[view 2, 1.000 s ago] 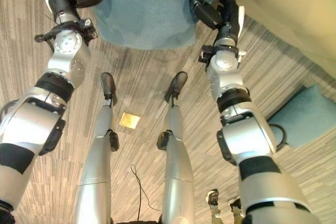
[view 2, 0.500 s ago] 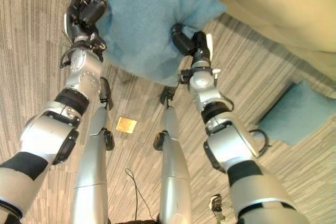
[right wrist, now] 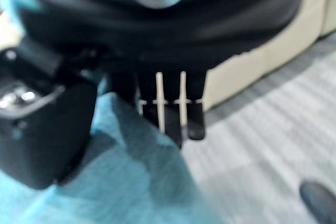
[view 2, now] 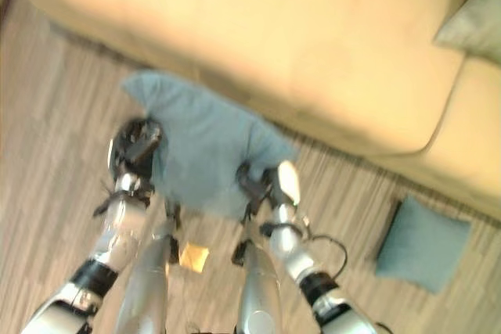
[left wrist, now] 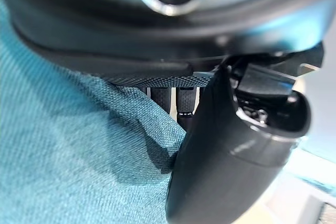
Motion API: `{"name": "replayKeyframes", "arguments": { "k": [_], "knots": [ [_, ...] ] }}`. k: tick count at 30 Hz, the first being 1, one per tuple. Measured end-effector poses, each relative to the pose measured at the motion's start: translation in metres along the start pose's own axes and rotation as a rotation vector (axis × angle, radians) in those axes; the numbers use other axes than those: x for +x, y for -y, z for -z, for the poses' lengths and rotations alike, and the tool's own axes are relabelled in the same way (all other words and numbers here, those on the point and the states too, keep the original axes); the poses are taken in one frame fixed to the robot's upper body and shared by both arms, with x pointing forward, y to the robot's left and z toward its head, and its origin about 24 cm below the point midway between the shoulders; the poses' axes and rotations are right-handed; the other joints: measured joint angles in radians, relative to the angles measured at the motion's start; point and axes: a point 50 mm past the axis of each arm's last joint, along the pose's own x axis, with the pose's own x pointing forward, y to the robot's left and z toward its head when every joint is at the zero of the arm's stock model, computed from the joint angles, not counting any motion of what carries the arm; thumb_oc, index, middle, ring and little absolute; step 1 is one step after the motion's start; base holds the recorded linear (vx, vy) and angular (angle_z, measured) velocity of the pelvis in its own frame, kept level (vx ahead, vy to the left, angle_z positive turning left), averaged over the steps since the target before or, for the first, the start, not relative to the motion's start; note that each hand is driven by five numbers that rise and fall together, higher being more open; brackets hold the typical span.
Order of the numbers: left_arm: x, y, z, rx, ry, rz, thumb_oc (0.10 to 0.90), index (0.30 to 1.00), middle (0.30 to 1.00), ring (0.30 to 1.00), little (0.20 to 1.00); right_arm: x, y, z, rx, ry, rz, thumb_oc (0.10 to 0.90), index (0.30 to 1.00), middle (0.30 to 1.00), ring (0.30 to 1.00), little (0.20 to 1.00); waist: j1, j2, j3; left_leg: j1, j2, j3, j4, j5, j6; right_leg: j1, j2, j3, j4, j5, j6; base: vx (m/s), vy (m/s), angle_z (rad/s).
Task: Pick up all the scattered cushions and arrange them neatly on the sofa.
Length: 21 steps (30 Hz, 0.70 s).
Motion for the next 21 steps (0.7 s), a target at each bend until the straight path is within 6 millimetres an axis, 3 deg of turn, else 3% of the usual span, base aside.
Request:
{"name": "replayKeyframes", "arguments": {
  "k": [1,4,5,7,8,10,11,12,14,15,16,17,18,20,21],
  "knots": [
    [0.0,-0.001,0.004,-0.022,-0.027,-0.007,0.4,0.3,0.3,0.3,0.3,-0.002,0.007,0.0,-0.054,0.02,-0.047,0.4,0.3,0.3,0.3,0.3,0.0,0.026,-0.008,0.031,-0.008,-0.021,0.012,-0.014,0.016,0.023,-0.019,-0.012,0.053,-0.02,-0.002,0.2,0.267,0.27],
    [0.001,-0.01,-0.005,0.011,-0.012,-0.011,0.4,0.3,0.3,0.3,0.3,0.006,0.024,-0.015,-0.11,0.083,-0.01,0.4,0.3,0.3,0.3,0.3,0.003,0.034,-0.008,0.148,0.001,0.006,0.005,-0.026,0.032,0.064,-0.048,-0.026,0.177,-0.015,-0.018,0.22,0.184,0.01],
    [0.003,-0.007,-0.007,0.01,-0.01,-0.001,0.4,0.3,0.3,0.3,0.3,0.0,0.046,-0.017,0.123,0.053,0.048,0.4,0.3,0.3,0.3,0.3,0.004,0.048,-0.009,0.174,0.0,0.001,0.005,-0.041,0.038,0.084,-0.06,-0.04,0.214,-0.022,-0.021,0.29,0.138,0.12],
    [-0.006,-0.013,-0.014,0.015,0.015,0.027,0.4,0.3,0.3,0.3,0.3,-0.016,0.06,-0.022,0.423,0.063,0.186,0.4,0.3,0.3,0.3,0.3,-0.004,0.057,-0.013,0.258,-0.008,0.003,-0.018,-0.07,0.06,0.073,-0.077,-0.009,0.336,-0.014,-0.007,0.2,0.048,-0.09],
    [-0.009,-0.014,-0.01,0.013,0.002,0.024,0.4,0.3,0.3,0.3,0.3,-0.016,0.06,-0.025,0.457,0.079,0.176,0.4,0.3,0.3,0.3,0.3,-0.016,0.06,-0.03,0.283,-0.003,0.01,-0.033,-0.069,0.061,0.073,-0.07,0.009,0.376,-0.045,0.02,0.23,-0.012,-0.17],
    [-0.013,-0.01,-0.001,0.011,-0.036,0.035,0.4,0.3,0.3,0.3,0.3,-0.012,0.064,-0.025,0.52,0.067,0.202,0.4,0.3,0.3,0.3,0.3,-0.051,0.052,-0.114,0.296,-0.006,0.012,-0.068,-0.068,0.069,0.042,-0.03,0.02,0.421,-0.116,0.027,0.39,0.003,-0.06],
    [-0.012,-0.009,-0.002,0.014,-0.039,0.041,0.4,0.3,0.3,0.3,0.3,-0.009,0.071,-0.029,0.576,0.069,0.22,0.4,0.3,0.3,0.3,0.3,-0.055,0.049,-0.126,0.325,-0.003,0.033,-0.099,-0.058,0.075,0.035,0.001,0.026,0.412,-0.158,0.045,0.27,0.016,-0.48],
    [-0.012,-0.009,-0.005,0.026,-0.036,0.049,0.4,0.3,0.3,0.3,0.3,-0.011,0.074,-0.035,0.615,0.093,0.225,0.4,0.3,0.3,0.3,0.3,-0.056,0.049,-0.134,0.354,-0.001,0.065,-0.131,-0.053,0.078,0.026,0.029,0.018,0.389,-0.169,0.045,0.12,0.012,-0.65],
    [-0.011,-0.007,-0.006,0.039,-0.03,0.06,0.4,0.3,0.3,0.3,0.3,-0.012,0.078,-0.038,0.629,0.12,0.23,0.4,0.3,0.3,0.3,0.3,-0.079,0.055,-0.145,0.386,-0.006,0.086,-0.151,-0.046,0.064,0.03,0.038,-0.001,0.341,-0.154,0.028,0.28,-0.039,-0.31],
    [-0.012,-0.006,-0.005,0.04,-0.042,0.062,0.4,0.3,0.3,0.3,0.3,-0.014,0.077,-0.035,0.643,0.103,0.231,0.4,0.3,0.3,0.3,0.3,-0.099,0.051,-0.162,0.393,-0.013,0.085,-0.151,-0.056,0.053,0.042,0.037,-0.01,0.301,-0.128,0.006,0.88,-0.223,-0.01],
    [-0.014,-0.007,-0.001,0.038,-0.059,0.055,0.4,0.3,0.3,0.3,0.3,-0.018,0.068,-0.024,0.653,0.048,0.219,0.4,0.3,0.3,0.3,0.3,-0.105,0.058,-0.175,0.401,-0.007,0.081,-0.147,-0.077,0.045,0.066,0.048,-0.018,0.271,-0.145,-0.025,1.16,-0.305,-0.31],
    [-0.022,-0.011,0.012,0.049,-0.103,0.034,0.4,0.3,0.3,0.3,0.3,-0.015,0.056,-0.003,0.658,-0.035,0.22,0.4,0.3,0.3,0.3,0.3,-0.114,0.08,-0.179,0.47,0.027,0.093,-0.151,-0.096,-0.001,0.114,0.074,-0.11,0.282,-0.186,-0.012,0.59,-0.234,-0.1],
    [-0.025,-0.013,0.021,0.09,-0.151,0.039,0.4,0.3,0.3,0.3,0.3,-0.024,0.045,0.016,0.666,-0.143,0.219,0.4,0.3,0.3,0.3,0.3,-0.121,0.087,-0.192,0.489,0.041,0.081,-0.116,-0.112,-0.019,0.186,0.091,-0.119,0.226,-0.206,-0.069,0.39,-0.155,0.03],
    [-0.035,-0.005,0.044,0.156,-0.238,0.082,0.4,0.3,0.3,0.3,0.3,-0.039,0.033,0.054,0.633,-0.334,0.209,0.4,0.3,0.3,0.3,0.3,-0.121,0.117,-0.219,0.455,0.078,0.084,0.072,-0.155,-0.082,0.264,0.128,-0.123,0.181,-0.243,-0.086,0.21,-0.183,0.02],
    [-0.037,-0.002,0.049,0.161,-0.252,0.093,0.4,0.3,0.3,0.3,0.3,-0.042,0.032,0.06,0.619,-0.369,0.202,0.4,0.3,0.3,0.3,0.3,-0.114,0.132,-0.228,0.392,0.098,0.077,0.22,-0.157,-0.091,0.267,0.144,-0.114,0.179,-0.255,-0.1,0.29,-0.145,-0.66]
  ]
}}
